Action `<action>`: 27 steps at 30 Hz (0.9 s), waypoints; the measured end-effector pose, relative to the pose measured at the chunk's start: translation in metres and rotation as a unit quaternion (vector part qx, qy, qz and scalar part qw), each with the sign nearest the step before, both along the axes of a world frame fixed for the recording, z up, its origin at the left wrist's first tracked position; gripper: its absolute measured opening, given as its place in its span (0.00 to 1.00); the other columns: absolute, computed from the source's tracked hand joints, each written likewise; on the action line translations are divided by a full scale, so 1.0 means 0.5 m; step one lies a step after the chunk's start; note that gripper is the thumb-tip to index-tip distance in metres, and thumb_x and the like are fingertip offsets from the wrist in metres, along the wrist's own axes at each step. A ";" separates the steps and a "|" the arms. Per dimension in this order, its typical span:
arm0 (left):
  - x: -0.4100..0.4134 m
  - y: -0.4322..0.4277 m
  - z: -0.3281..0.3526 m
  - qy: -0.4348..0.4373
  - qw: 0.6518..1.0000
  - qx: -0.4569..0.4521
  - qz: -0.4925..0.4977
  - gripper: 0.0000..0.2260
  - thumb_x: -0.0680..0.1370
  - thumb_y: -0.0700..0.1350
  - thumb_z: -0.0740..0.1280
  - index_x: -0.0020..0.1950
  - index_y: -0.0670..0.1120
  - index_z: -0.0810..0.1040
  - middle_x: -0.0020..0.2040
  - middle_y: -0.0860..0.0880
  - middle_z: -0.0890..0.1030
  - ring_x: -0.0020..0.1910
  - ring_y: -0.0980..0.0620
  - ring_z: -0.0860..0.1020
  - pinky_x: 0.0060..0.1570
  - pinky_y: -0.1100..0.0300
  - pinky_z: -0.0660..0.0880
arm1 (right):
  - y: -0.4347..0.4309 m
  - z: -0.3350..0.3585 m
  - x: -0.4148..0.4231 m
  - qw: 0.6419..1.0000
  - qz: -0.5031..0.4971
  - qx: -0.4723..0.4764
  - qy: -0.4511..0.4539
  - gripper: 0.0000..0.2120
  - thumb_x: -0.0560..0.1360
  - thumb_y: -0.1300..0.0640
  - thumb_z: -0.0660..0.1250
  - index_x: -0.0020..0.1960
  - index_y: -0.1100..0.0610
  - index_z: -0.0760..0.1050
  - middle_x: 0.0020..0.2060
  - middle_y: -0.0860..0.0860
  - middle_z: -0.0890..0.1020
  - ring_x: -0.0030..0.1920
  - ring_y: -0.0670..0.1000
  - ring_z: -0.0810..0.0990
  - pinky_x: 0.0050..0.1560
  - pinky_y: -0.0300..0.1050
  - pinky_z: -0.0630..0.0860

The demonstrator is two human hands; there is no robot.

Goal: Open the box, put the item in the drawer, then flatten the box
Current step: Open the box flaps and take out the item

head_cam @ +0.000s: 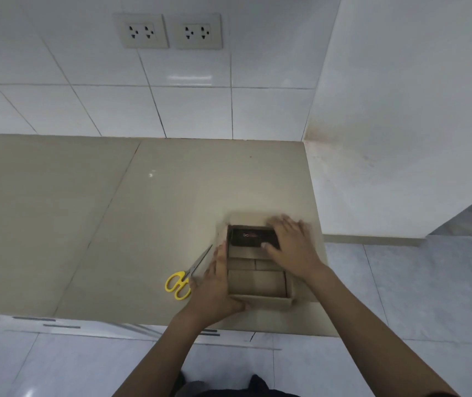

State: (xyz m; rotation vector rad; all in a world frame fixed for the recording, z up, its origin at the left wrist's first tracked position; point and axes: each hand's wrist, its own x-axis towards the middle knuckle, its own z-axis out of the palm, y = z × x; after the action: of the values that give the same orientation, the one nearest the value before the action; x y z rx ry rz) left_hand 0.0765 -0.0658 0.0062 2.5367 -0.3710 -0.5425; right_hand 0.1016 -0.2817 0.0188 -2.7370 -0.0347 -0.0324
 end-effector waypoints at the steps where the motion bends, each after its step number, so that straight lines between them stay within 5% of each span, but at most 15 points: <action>1: 0.000 0.000 0.000 -0.003 1.000 -0.003 0.002 0.61 0.61 0.58 0.75 0.72 0.59 0.26 0.79 0.54 0.45 0.77 0.48 0.54 0.67 0.30 0.56 | 0.004 -0.014 0.000 1.000 0.004 0.001 0.015 0.30 0.74 0.46 0.65 0.72 0.54 0.62 0.73 0.55 0.66 0.77 0.54 0.55 0.76 0.57 0.49; 9: 0.024 -0.013 0.003 -0.014 1.000 -0.009 0.007 0.60 0.59 0.61 0.73 0.71 0.62 0.27 0.79 0.53 0.45 0.78 0.50 0.50 0.67 0.31 0.57 | -0.007 -0.046 0.023 1.000 0.011 -0.013 -0.018 0.30 0.68 0.49 0.72 0.68 0.54 0.69 0.71 0.56 0.67 0.75 0.59 0.58 0.75 0.60 0.52; 14: 0.053 -0.028 0.014 -0.002 1.000 0.007 0.007 0.59 0.63 0.56 0.76 0.76 0.53 0.32 0.80 0.50 0.45 0.78 0.47 0.47 0.71 0.39 0.59 | -0.011 -0.041 0.054 0.999 -0.013 -0.036 0.017 0.28 0.68 0.48 0.73 0.62 0.60 0.71 0.74 0.56 0.63 0.76 0.57 0.53 0.75 0.60 0.48; 23: 0.095 -0.058 0.041 0.019 0.994 0.107 -0.025 0.57 0.65 0.57 0.74 0.74 0.55 0.30 0.79 0.45 0.42 0.78 0.42 0.42 0.66 0.25 0.52 | -0.015 -0.014 0.048 0.979 -0.029 -0.188 0.071 0.27 0.74 0.44 0.66 0.65 0.61 0.71 0.77 0.56 0.52 0.77 0.63 0.45 0.74 0.67 0.45; 27: 0.093 -0.050 0.046 0.004 0.992 0.120 -0.035 0.58 0.65 0.59 0.74 0.75 0.53 0.31 0.79 0.42 0.41 0.77 0.41 0.40 0.67 0.25 0.49 | 0.002 0.002 0.019 0.986 -0.071 -0.149 0.020 0.25 0.75 0.42 0.63 0.64 0.59 0.71 0.76 0.57 0.59 0.77 0.60 0.52 0.75 0.63 0.50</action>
State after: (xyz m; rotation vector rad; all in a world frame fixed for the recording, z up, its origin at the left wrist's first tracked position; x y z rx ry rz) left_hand 0.1229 -0.0910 0.0291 2.7597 -0.4142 -0.6581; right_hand 0.1109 -0.2809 0.0195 -3.0328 0.1813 -0.0123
